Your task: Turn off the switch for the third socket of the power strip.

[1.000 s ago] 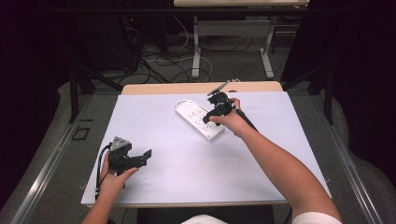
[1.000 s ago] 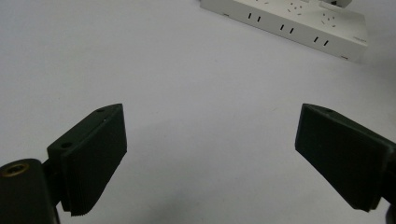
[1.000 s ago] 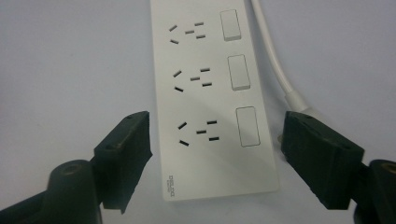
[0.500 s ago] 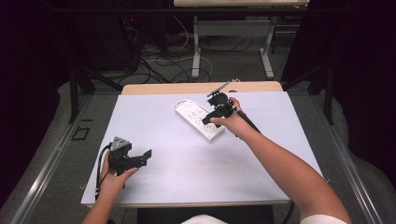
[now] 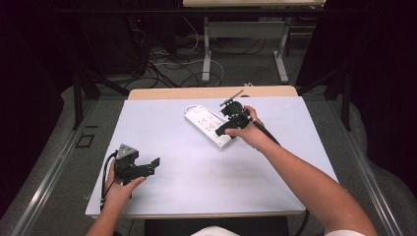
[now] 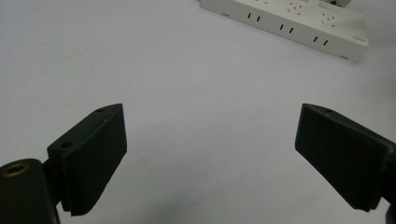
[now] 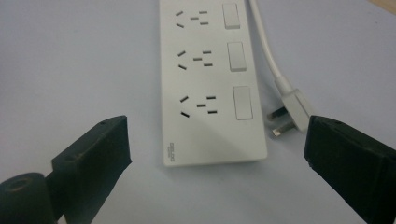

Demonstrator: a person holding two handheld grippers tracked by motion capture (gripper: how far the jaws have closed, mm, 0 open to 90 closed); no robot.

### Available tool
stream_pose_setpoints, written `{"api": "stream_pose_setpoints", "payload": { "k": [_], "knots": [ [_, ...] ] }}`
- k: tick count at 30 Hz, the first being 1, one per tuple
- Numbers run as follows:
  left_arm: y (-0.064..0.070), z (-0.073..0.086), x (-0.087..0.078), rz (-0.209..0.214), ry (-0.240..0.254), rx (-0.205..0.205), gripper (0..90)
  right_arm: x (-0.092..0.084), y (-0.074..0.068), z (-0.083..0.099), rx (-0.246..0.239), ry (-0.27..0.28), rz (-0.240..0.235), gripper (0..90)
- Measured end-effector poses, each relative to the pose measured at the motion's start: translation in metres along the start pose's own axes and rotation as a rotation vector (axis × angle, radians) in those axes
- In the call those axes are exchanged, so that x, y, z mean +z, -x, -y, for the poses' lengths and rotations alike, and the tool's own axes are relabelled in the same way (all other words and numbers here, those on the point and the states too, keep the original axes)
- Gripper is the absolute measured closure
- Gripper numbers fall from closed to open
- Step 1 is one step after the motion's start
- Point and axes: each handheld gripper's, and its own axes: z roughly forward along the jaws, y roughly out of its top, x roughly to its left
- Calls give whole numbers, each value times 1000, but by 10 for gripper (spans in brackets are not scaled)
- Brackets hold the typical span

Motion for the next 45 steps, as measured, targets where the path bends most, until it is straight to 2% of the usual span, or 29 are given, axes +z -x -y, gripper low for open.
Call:
{"api": "stream_pose_setpoints", "payload": {
  "k": [2,12,15,16,19,26,28,35,45],
  "knots": [
    [0,0,1,-5,10,-1,90,-3,0,2,3,-1,16,32],
    [1,0,1,0,3,-1,90,-19,5,16,33,46,-9,0],
    [1,0,1,-1,-1,-1,90,-22,9,19,34,59,5,0],
    [1,0,1,-1,-2,0,90,-24,9,20,55,58,9,0],
    [1,0,1,-1,-2,-1,90,-28,14,23,63,89,12,0],
    [1,0,1,0,3,1,90,-40,17,30,94,101,14,0],
    [2,0,1,-1,1,-2,90,-41,18,33,80,123,17,0],
    [1,0,1,0,-1,-1,90,-49,20,43,59,140,50,0],
    [2,0,1,0,3,4,90,-61,20,60,56,180,49,0]
  ]
}}
